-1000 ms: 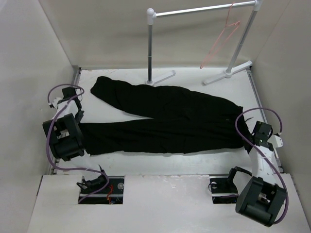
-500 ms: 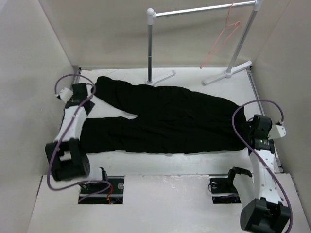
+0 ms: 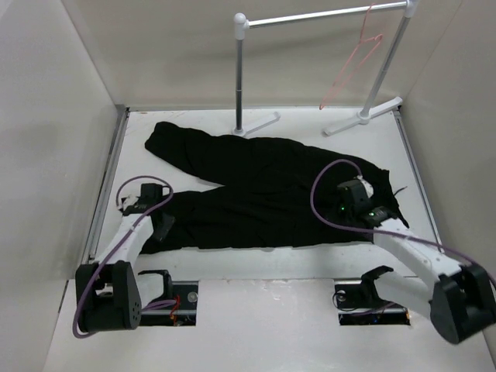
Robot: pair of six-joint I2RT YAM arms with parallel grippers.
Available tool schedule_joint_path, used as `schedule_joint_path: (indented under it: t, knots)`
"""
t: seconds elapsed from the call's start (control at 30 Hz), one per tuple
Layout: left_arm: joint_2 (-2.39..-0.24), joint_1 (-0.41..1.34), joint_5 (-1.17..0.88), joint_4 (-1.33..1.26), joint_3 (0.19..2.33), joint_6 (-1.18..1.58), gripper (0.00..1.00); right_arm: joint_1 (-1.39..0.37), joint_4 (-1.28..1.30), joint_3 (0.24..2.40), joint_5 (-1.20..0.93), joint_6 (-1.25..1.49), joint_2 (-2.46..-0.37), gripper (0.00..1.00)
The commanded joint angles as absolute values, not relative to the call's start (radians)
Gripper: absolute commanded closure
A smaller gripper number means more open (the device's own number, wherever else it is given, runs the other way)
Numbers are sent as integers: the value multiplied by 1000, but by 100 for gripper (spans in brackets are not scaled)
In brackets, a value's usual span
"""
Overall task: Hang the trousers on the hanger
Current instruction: Flatten out the trousers at the center of the board.
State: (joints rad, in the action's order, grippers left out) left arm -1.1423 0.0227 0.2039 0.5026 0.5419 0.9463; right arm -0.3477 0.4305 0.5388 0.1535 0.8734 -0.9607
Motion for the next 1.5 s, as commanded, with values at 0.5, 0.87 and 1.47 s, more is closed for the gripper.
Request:
schedule_joint_path:
  t: [0.5,0.87,1.47]
  knots:
    - [-1049,-258,287,664,701,761,38,-140,483,419,31,977,-849,72]
    - [-1121,-191,282,664,698,818,50,-177,485,532,115,831,-905,71]
    - [-1137,-362,361,692,796,778,44,-151,590,479,173,988,-927,63]
